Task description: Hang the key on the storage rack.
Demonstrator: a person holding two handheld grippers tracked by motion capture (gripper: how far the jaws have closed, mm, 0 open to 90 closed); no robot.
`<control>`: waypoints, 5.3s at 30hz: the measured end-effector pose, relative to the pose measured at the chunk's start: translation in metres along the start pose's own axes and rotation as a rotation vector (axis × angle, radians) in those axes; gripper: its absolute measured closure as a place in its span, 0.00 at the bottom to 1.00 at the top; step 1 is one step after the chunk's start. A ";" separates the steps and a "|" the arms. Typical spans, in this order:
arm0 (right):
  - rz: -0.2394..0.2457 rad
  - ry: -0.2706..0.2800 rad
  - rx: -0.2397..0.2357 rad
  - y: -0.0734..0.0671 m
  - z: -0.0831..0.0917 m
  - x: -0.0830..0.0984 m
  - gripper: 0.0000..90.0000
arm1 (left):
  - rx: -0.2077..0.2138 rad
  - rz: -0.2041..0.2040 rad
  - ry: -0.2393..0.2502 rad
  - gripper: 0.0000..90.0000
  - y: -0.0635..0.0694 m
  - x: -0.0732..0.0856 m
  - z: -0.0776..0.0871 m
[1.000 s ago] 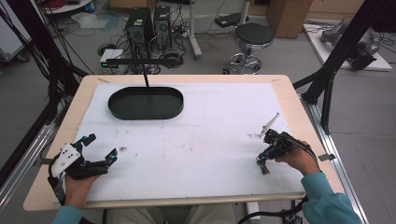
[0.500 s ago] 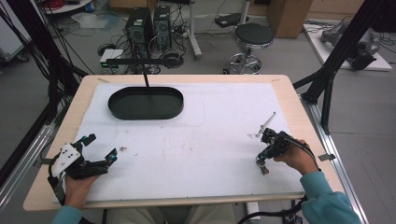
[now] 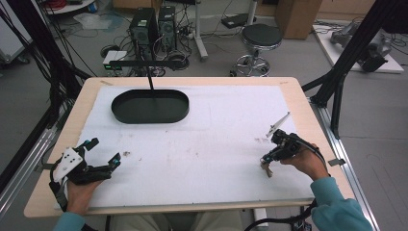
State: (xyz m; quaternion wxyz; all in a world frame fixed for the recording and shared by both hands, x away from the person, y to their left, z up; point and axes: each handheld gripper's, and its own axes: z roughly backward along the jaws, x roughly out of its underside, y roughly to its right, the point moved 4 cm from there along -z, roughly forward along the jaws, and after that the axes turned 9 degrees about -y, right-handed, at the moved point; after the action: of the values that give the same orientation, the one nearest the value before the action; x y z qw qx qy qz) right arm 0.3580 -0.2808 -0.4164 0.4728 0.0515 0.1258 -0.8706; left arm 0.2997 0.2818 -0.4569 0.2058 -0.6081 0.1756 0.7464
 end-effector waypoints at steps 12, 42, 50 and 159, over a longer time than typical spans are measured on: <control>0.010 0.313 -0.085 -0.001 0.032 -0.014 1.00 | 0.010 0.001 0.009 0.02 -0.006 -0.020 0.003; 0.350 0.710 -0.143 -0.038 0.099 -0.161 1.00 | 0.400 -0.168 -0.115 0.03 -0.004 -0.169 -0.041; 0.411 0.736 -0.171 -0.046 0.104 -0.182 1.00 | 0.493 -0.237 -0.156 0.03 0.022 -0.189 -0.068; 0.534 0.704 -0.274 -0.073 0.087 -0.209 1.00 | 0.810 -0.175 -0.369 0.98 0.110 -0.211 -0.137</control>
State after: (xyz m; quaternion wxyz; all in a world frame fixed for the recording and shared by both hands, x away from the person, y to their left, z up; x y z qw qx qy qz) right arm 0.4145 -0.0966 -0.2767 0.6115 0.3117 0.3750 -0.6231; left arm 0.3939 0.0980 -0.2763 0.5173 -0.3481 0.3619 0.6931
